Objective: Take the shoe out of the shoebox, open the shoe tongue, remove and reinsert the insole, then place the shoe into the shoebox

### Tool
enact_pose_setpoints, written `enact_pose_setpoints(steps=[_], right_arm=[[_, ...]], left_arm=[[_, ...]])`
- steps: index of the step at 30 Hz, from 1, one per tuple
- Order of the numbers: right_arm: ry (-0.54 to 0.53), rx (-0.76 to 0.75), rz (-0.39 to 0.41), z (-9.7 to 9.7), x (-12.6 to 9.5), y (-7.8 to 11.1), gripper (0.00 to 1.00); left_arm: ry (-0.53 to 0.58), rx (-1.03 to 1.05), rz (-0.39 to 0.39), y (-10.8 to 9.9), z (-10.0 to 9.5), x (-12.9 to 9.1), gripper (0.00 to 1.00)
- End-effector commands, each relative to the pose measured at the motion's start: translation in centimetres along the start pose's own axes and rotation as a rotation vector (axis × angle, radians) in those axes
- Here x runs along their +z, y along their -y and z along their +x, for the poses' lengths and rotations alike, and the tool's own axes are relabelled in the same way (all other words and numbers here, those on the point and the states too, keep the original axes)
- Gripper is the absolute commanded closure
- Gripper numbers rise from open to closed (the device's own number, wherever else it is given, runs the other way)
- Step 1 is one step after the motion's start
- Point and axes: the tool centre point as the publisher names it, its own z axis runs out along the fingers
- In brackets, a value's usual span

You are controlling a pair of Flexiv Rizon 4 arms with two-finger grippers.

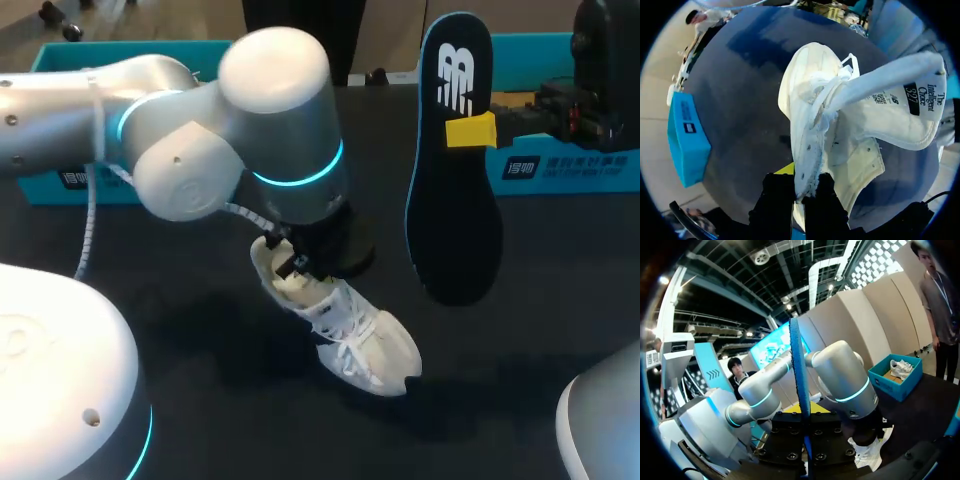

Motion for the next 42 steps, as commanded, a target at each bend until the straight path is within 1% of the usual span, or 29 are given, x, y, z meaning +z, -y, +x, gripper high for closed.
enact_pose_setpoints(steps=[1,7,9,11,12,14,15,16,19,21,24,26,29,35,42], right_arm=[[-0.002,0.002,0.005,-0.2,0.2,-0.2,1.0],[-0.002,0.002,0.005,-0.2,0.2,-0.2,1.0],[-0.002,0.002,0.005,-0.2,0.2,-0.2,1.0],[-0.002,0.002,0.005,-0.2,0.2,-0.2,1.0],[-0.002,0.002,0.005,-0.2,0.2,-0.2,1.0],[-0.002,0.002,0.005,-0.2,0.2,-0.2,1.0],[-0.002,0.002,0.005,-0.2,0.2,-0.2,1.0],[-0.002,0.002,0.005,-0.2,0.2,-0.2,1.0],[-0.002,0.002,0.005,-0.2,0.2,-0.2,1.0],[-0.002,0.002,0.005,-0.2,0.2,-0.2,1.0],[-0.002,0.002,0.005,-0.2,0.2,-0.2,1.0],[-0.002,0.002,0.005,-0.2,0.2,-0.2,1.0],[-0.002,0.002,0.005,-0.2,0.2,-0.2,1.0],[-0.002,0.002,0.005,-0.2,0.2,-0.2,1.0],[-0.002,0.002,0.005,-0.2,0.2,-0.2,1.0]], left_arm=[[0.152,0.263,0.047,-0.7,1.3,-1.4,1.0],[0.152,0.263,0.047,-0.7,1.3,-1.4,1.0],[0.138,0.396,0.072,-0.9,1.3,-1.6,1.0],[0.142,0.46,0.072,-1.0,1.4,-1.9,1.0],[0.137,0.53,0.115,-1.0,1.5,-2.1,1.0],[0.126,0.606,0.103,-0.8,1.8,-2.1,1.0],[0.107,0.664,0.119,-0.6,1.9,-1.9,1.0],[0.104,0.66,0.106,-0.5,2.0,-1.7,1.0],[0.068,0.707,0.1,0.1,2.2,-1.0,1.0],[0.058,0.748,0.132,0.4,2.5,-0.7,1.0],[0.069,0.766,0.103,0.8,2.5,0.0,1.0],[0.052,0.766,0.077,1.1,2.2,0.6,1.0],[0.037,0.75,0.071,1.2,1.8,1.1,1.0],[0.018,0.709,0.081,1.4,1.3,2.3,1.0],[-0.003,0.733,0.088,1.9,1.3,3.9,1.0]])
